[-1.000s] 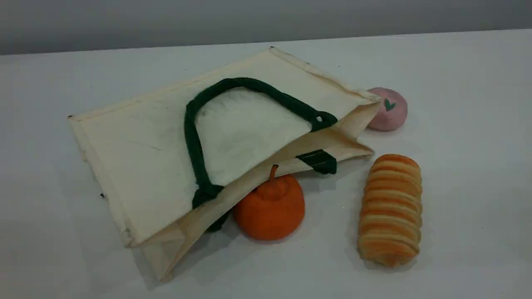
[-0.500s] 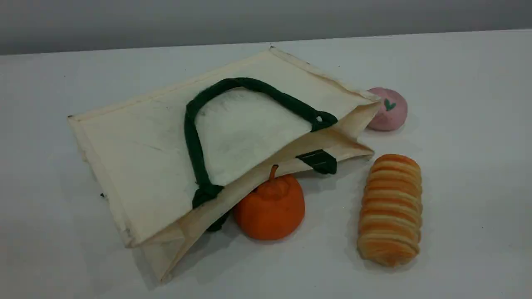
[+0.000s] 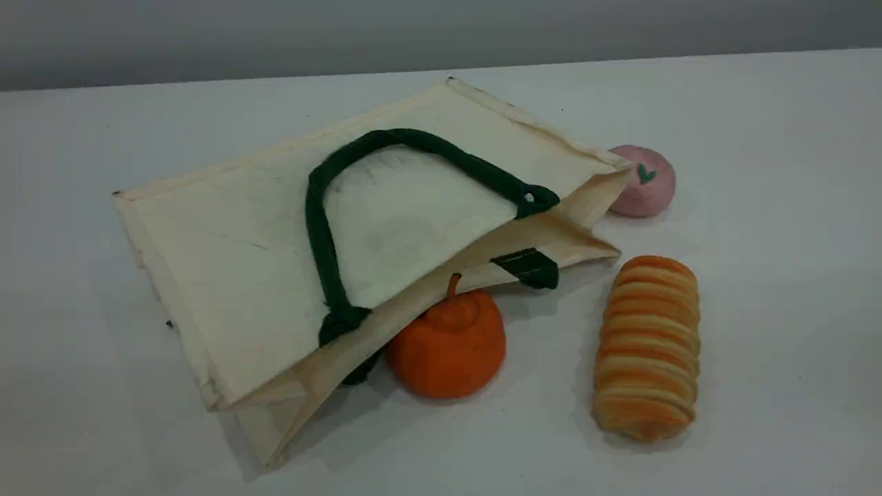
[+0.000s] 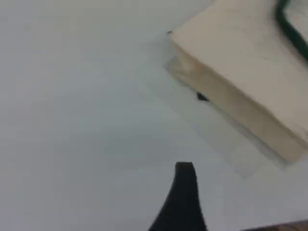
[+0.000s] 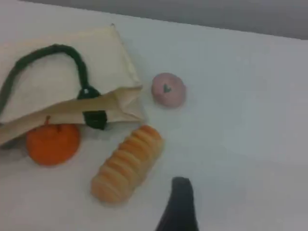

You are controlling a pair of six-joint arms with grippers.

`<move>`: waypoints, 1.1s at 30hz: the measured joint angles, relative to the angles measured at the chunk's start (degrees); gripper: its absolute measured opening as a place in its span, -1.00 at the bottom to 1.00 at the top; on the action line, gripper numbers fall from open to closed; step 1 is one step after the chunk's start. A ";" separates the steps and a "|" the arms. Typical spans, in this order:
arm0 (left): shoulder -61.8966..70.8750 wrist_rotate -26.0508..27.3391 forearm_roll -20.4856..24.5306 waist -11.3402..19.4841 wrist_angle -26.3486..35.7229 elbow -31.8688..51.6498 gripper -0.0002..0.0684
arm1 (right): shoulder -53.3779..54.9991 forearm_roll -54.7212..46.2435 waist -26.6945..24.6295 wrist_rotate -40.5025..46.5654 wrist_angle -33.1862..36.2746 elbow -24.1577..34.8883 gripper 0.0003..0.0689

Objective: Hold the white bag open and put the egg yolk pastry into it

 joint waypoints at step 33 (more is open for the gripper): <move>-8.41 0.04 -0.34 9.25 -0.09 0.00 0.70 | -2.85 0.38 -10.64 -0.02 -0.05 0.00 0.64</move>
